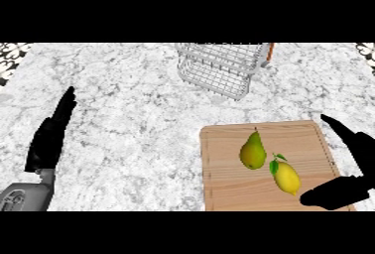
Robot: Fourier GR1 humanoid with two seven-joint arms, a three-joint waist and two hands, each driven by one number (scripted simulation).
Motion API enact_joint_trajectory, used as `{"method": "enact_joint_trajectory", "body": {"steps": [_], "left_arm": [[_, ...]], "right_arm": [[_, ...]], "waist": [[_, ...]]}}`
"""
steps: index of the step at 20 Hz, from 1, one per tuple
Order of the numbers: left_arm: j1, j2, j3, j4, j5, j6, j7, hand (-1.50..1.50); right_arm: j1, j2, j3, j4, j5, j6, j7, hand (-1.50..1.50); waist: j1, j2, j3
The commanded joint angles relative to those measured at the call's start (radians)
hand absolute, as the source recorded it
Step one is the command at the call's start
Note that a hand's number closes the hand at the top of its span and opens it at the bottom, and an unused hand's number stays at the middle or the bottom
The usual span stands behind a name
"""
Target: Pick the lemon from the cutting board and place it in the tiered basket
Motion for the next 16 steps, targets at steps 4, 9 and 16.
{"method": "enact_joint_trajectory", "body": {"steps": [4,9,16], "left_arm": [[0.016,-0.006,0.010,-0.017,-0.020,-0.013,0.003,0.00],[0.000,-0.034,0.005,0.005,-0.043,0.003,0.010,0.00],[-0.005,-0.006,0.055,-0.015,-0.007,-0.050,0.017,0.00]], "right_arm": [[-0.072,0.096,0.078,0.067,0.086,0.041,0.163,-1.50],[0.000,0.060,0.120,-0.020,0.176,0.062,0.177,-1.50],[-0.054,0.118,0.124,-0.009,0.251,0.110,0.239,-1.50]], "waist": [[0.002,0.000,0.000],[-0.011,-0.003,0.000],[-0.003,-0.001,0.000]]}}
